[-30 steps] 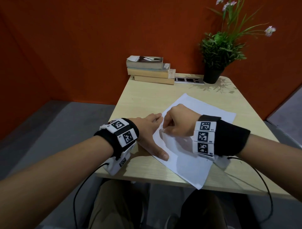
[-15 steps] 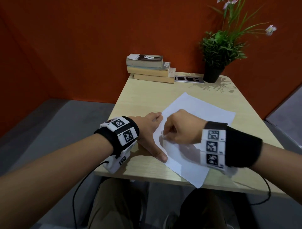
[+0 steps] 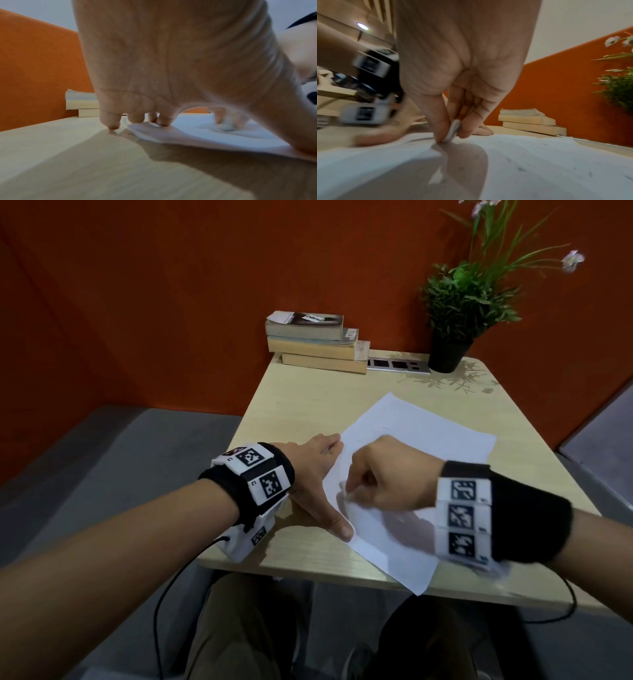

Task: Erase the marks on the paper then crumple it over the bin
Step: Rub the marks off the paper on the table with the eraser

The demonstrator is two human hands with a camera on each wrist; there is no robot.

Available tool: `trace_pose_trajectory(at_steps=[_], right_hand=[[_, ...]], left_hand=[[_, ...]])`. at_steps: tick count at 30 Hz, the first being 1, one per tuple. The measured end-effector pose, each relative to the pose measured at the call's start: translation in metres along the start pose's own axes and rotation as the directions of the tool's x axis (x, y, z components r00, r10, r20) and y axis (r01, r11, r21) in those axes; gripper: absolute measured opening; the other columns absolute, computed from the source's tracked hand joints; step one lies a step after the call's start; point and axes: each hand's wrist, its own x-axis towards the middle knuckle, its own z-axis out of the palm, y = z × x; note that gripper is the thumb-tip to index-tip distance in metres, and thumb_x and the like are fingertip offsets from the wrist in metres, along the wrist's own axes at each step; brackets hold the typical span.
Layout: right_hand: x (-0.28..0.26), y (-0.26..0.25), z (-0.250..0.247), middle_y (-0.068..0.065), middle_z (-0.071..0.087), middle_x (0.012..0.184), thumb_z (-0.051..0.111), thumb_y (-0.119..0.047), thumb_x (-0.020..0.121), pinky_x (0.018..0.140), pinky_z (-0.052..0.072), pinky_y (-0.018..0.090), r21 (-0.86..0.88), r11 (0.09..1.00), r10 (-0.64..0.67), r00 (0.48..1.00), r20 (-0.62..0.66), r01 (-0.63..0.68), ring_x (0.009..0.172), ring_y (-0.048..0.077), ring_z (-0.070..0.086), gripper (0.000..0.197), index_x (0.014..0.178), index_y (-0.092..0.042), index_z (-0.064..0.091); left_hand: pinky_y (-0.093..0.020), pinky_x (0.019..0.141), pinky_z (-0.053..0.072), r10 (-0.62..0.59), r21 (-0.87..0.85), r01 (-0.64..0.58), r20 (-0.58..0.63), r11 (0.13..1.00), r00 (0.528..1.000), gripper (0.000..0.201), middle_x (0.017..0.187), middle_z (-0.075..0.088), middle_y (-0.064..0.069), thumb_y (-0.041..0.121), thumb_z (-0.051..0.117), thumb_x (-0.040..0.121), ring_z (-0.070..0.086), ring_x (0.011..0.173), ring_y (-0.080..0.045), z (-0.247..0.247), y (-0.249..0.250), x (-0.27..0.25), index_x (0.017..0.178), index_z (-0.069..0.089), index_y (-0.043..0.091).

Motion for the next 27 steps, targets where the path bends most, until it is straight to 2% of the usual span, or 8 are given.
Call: trace_pose_trajectory(at_steps=[3,5,11,14,17,20,22,27], right_hand=[[0.022,0.01,-0.003,-0.013,0.067,0.075,0.071,-0.026,0.082,0.068,0.044,0.017,0.016,0.997,0.07,0.993,-0.09,-0.069,0.067,0.001,0.058,0.011,0.087,-0.023,0.08],[0.024,0.013,-0.002,-0.013,0.067,0.075,0.072,-0.026,0.083,0.064,0.041,0.013,0.024,0.997,0.082,0.99,-0.113,-0.08,0.065,-0.001,0.057,0.011,0.087,-0.022,0.08],[-0.02,-0.002,0.007,-0.024,0.057,0.066,0.072,-0.027,0.082,0.059,0.039,0.007,0.062,0.998,-0.032,0.999,0.043,0.03,0.066,-0.011,0.056,0.007,0.085,-0.026,0.078],[-0.023,-0.004,0.006,-0.022,0.057,0.067,0.07,-0.029,0.082,0.059,0.039,0.008,0.049,0.997,-0.059,0.995,0.08,0.055,0.067,-0.006,0.056,0.009,0.086,-0.027,0.078],[-0.002,0.001,0.0,-0.017,0.063,0.07,0.069,-0.031,0.083,0.061,0.039,0.009,0.002,1.0,-0.025,1.0,0.019,0.024,0.064,-0.001,0.057,0.01,0.084,-0.026,0.078],[0.024,0.011,-0.003,-0.011,0.07,0.08,0.07,-0.029,0.083,0.073,0.054,0.025,-0.001,0.998,0.06,0.994,-0.087,-0.06,0.075,0.008,0.064,0.011,0.087,-0.023,0.079],[0.032,0.016,-0.004,-0.007,0.072,0.082,0.07,-0.026,0.084,0.076,0.056,0.031,0.004,0.995,0.104,0.987,-0.124,-0.104,0.08,0.015,0.067,0.012,0.09,-0.021,0.08],[0.006,0.007,0.002,-0.011,0.071,0.076,0.068,-0.023,0.082,0.069,0.051,0.018,0.008,1.0,0.018,0.999,-0.045,-0.017,0.07,0.002,0.063,0.011,0.081,-0.021,0.078]], left_hand=[[-0.048,0.12,0.026,0.017,-0.023,-0.018,-0.011,1.0,1.0,0.17,0.161,-0.026,0.022,0.104,0.057,0.02,0.009,0.154,-0.016,0.002,-0.002,0.001,0.155,-0.021,0.035],[-0.048,0.12,0.025,0.02,-0.026,-0.021,-0.011,0.999,1.0,0.171,0.161,-0.026,0.023,0.104,0.057,0.02,0.009,0.154,-0.016,0.002,-0.003,0.002,0.155,-0.021,0.036],[-0.043,0.122,0.021,0.007,-0.007,-0.007,-0.002,1.0,1.0,0.17,0.16,-0.03,0.02,0.101,0.061,0.027,0.004,0.154,-0.015,0.004,-0.002,0.002,0.155,-0.023,0.028],[-0.043,0.123,0.019,0.007,-0.01,-0.007,0.004,1.0,1.0,0.169,0.16,-0.03,0.019,0.099,0.063,0.028,0.0,0.154,-0.014,0.003,-0.002,0.002,0.155,-0.023,0.027],[-0.045,0.123,0.02,0.016,-0.01,-0.016,-0.002,1.0,1.0,0.174,0.161,-0.028,0.019,0.103,0.057,0.021,0.001,0.154,-0.015,0.001,-0.002,0.002,0.156,-0.023,0.027],[-0.048,0.121,0.024,0.026,-0.026,-0.027,-0.015,0.999,1.0,0.172,0.161,-0.024,0.022,0.104,0.056,0.017,0.009,0.154,-0.016,0.002,-0.003,0.002,0.155,-0.02,0.035],[-0.049,0.12,0.025,0.03,-0.031,-0.031,-0.022,0.999,0.999,0.17,0.161,-0.022,0.023,0.104,0.056,0.017,0.01,0.153,-0.016,0.002,-0.002,0.002,0.155,-0.019,0.039],[-0.046,0.121,0.024,0.004,-0.01,-0.004,-0.004,1.0,1.0,0.174,0.16,-0.028,0.021,0.104,0.056,0.019,0.007,0.154,-0.015,0.0,-0.001,-0.001,0.155,-0.022,0.029]])
